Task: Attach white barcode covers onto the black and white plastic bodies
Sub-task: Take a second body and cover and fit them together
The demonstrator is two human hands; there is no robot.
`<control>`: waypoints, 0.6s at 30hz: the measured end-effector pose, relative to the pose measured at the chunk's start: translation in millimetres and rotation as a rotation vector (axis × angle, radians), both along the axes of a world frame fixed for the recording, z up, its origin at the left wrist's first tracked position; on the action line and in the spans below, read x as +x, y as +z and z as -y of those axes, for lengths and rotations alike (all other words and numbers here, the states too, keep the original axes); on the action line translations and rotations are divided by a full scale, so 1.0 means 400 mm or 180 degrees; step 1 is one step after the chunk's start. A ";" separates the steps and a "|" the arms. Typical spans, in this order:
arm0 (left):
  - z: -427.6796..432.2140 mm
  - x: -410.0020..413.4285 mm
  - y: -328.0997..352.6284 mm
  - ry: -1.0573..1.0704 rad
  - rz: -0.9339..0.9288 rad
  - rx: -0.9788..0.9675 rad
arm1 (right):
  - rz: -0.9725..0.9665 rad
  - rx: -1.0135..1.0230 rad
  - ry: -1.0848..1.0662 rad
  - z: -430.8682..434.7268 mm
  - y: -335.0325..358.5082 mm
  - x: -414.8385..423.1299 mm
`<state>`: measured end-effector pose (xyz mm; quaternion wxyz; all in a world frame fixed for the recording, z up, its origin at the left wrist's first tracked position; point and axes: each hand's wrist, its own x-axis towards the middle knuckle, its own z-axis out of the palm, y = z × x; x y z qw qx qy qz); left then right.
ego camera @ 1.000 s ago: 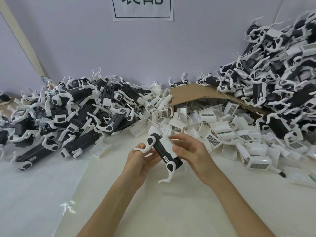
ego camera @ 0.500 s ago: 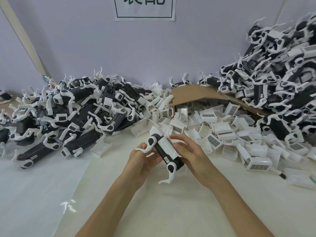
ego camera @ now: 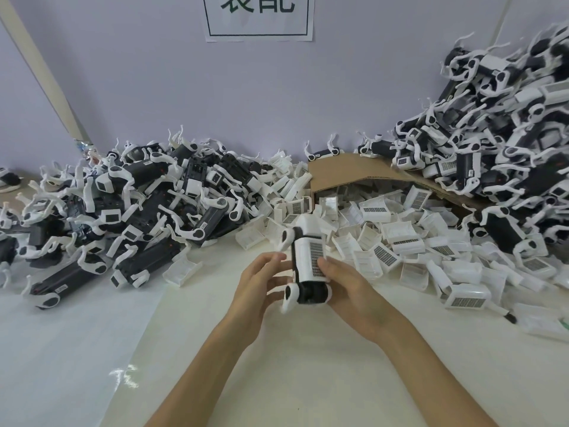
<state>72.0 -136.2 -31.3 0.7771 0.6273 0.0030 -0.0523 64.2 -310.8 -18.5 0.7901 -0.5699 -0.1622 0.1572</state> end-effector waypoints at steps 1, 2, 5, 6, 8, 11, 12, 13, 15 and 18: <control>0.001 0.001 -0.002 -0.0061 -0.0012 0.0027 | -0.0033 0.0155 -0.0074 0.003 0.001 0.003; 0.003 0.001 -0.003 -0.0124 -0.0007 0.0053 | -0.0071 0.0297 -0.0125 0.007 0.002 0.006; 0.008 -0.003 -0.001 -0.0228 -0.0045 0.0015 | -0.0154 0.0616 -0.0237 0.011 0.005 0.007; 0.009 -0.004 -0.001 -0.0248 -0.0067 -0.0024 | -0.0193 0.0662 -0.0290 0.012 0.007 0.005; 0.006 -0.003 0.001 -0.0240 -0.0104 -0.0083 | -0.0214 0.0637 -0.0397 0.016 0.011 0.003; -0.001 0.000 0.002 -0.0161 -0.0141 -0.0184 | -0.0073 0.0486 -0.0489 0.024 0.013 0.003; -0.003 0.000 0.003 -0.0143 -0.0146 -0.0224 | -0.0010 0.0464 -0.0544 0.024 0.014 0.003; -0.003 0.000 0.005 -0.0132 -0.0154 -0.0248 | 0.0053 0.0459 -0.0645 0.025 0.014 0.004; -0.003 -0.001 0.007 -0.0118 -0.0174 -0.0236 | 0.0162 0.0445 -0.0886 0.027 0.012 0.006; -0.001 -0.001 0.005 -0.0203 -0.0053 -0.0113 | 0.0232 0.0501 -0.1089 0.032 0.010 0.010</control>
